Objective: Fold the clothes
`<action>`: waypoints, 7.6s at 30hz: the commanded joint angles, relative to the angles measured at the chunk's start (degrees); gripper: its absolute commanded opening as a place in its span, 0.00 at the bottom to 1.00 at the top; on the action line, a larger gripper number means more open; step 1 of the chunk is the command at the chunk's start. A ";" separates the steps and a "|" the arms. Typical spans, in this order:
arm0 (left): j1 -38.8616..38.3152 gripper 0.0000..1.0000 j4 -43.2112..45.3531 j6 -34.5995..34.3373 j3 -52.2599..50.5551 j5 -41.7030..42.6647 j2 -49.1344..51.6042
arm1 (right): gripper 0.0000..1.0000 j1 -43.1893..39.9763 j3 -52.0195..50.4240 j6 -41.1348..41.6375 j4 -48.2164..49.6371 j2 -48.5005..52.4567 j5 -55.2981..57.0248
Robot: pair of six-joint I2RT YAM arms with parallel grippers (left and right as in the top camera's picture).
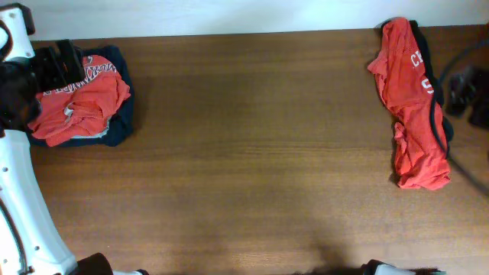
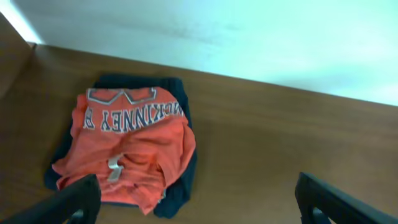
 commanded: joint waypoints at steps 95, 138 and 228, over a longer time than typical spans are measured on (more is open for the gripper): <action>-0.22 0.99 -1.57 0.04 0.42 1.11 -0.15 | 0.98 18.25 -134.18 -0.76 87.49 -80.83 8.63; -16.33 0.99 24.04 2.21 -24.11 2.45 -14.64 | 0.98 18.25 -134.18 -0.76 87.52 -80.83 8.63; -18.45 0.99 57.66 2.03 -113.35 -3.65 -91.49 | 0.98 18.25 -134.18 -0.76 87.52 -80.81 8.66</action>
